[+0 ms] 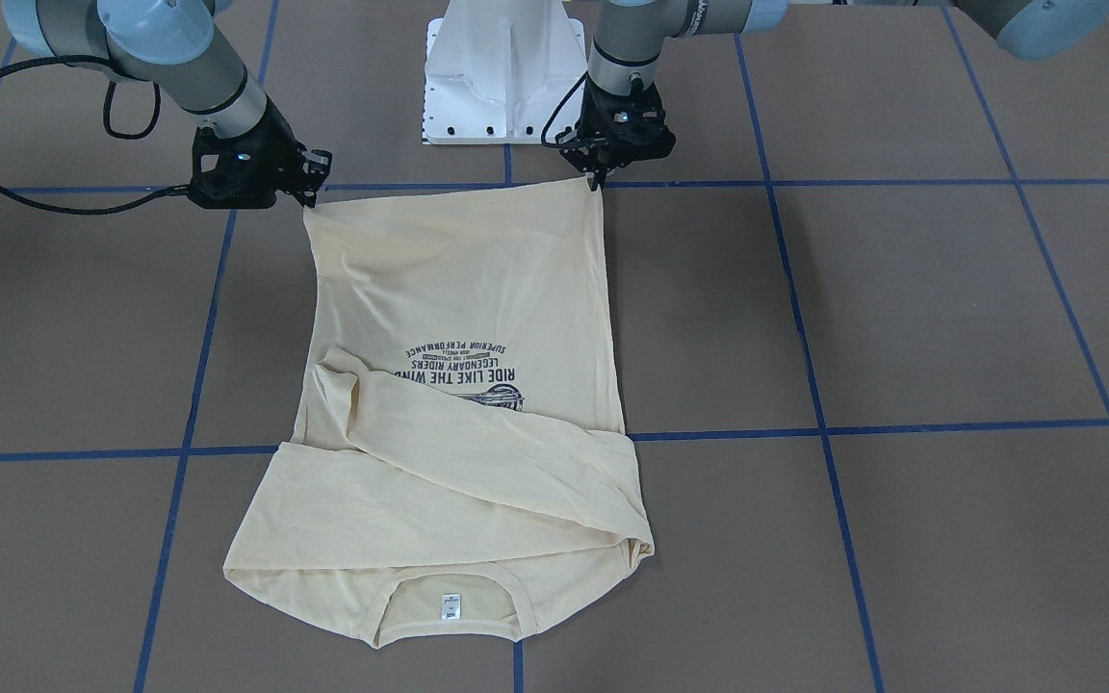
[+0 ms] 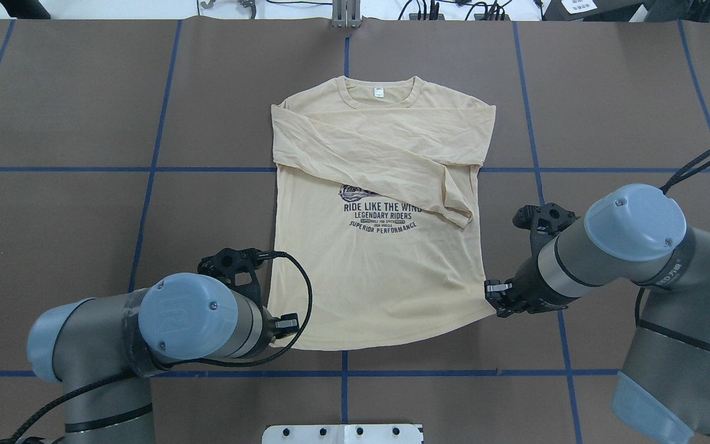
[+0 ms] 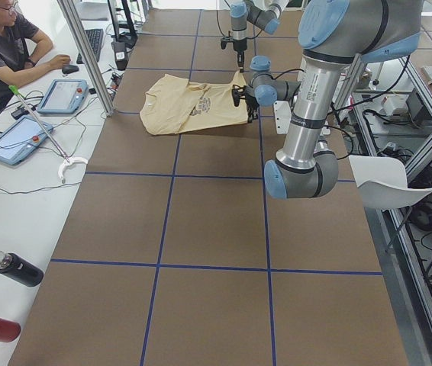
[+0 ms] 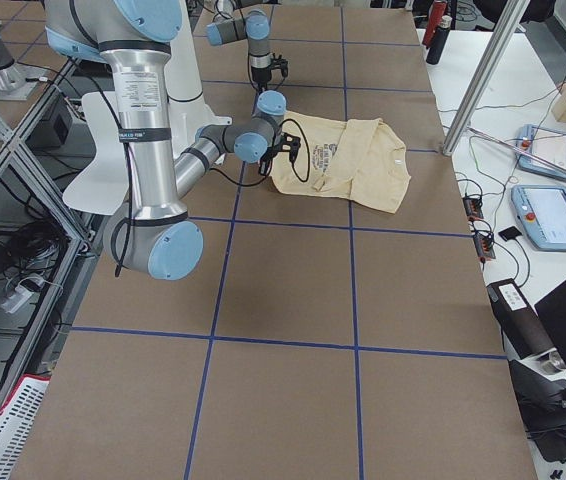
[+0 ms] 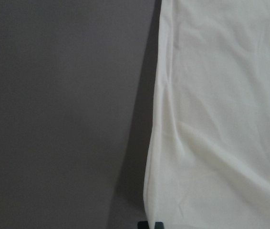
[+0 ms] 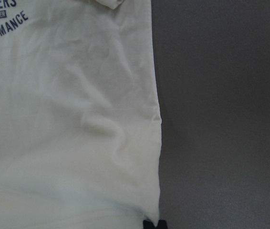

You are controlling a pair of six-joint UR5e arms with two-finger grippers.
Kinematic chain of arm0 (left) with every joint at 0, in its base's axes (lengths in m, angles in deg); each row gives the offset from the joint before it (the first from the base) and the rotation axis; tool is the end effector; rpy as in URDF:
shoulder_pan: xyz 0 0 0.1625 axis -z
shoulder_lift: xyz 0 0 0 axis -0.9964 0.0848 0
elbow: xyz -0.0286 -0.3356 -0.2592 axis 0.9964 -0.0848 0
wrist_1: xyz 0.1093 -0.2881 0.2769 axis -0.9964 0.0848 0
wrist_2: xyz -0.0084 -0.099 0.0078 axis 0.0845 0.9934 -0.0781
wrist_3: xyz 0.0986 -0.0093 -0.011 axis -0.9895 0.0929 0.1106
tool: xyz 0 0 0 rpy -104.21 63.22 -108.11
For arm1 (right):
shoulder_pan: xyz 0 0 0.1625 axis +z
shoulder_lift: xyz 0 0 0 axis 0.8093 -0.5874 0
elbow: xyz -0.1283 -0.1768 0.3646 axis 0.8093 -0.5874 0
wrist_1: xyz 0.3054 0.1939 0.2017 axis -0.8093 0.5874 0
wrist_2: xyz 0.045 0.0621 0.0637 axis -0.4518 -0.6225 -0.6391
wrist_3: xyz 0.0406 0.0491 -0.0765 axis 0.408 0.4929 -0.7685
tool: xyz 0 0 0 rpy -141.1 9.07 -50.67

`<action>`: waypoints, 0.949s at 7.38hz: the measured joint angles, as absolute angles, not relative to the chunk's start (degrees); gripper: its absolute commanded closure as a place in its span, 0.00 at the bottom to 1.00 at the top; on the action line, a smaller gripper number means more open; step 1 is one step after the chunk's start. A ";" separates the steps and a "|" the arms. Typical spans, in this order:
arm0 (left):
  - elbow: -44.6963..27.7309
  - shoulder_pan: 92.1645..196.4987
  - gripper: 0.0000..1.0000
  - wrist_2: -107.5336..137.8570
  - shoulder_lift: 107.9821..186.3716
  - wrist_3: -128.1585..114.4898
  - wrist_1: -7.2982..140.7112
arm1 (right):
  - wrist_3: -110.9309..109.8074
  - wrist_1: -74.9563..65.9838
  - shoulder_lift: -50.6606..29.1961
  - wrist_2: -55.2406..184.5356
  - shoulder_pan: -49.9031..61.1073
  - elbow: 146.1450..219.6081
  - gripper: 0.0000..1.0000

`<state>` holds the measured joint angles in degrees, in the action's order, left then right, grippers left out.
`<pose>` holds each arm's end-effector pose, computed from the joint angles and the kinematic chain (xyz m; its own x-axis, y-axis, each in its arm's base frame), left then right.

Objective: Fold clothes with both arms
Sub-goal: 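Lift both hem corners and carry them away from the robot over the shirt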

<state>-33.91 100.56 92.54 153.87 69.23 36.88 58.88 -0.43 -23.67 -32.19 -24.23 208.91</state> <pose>0.5139 -0.2641 0.2206 0.6284 -0.1876 -0.7549 0.1587 0.9810 -0.1117 -0.3938 -0.3219 0.3422 0.6211 0.1130 0.7755 0.0283 0.9857 -0.1663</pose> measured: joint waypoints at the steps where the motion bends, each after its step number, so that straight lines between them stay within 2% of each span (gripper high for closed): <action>1: -34.81 100.45 1.00 93.25 153.68 69.23 35.88 | 58.88 -0.50 -24.44 -33.55 -24.34 209.08 1.00; 4: -36.22 99.29 1.00 95.40 152.59 69.37 35.29 | 59.24 -0.71 -28.68 -40.90 -27.12 212.83 1.00; 7: -37.85 98.20 1.00 95.74 152.34 69.47 35.32 | 59.05 -0.82 -27.83 -42.11 -26.94 213.82 1.00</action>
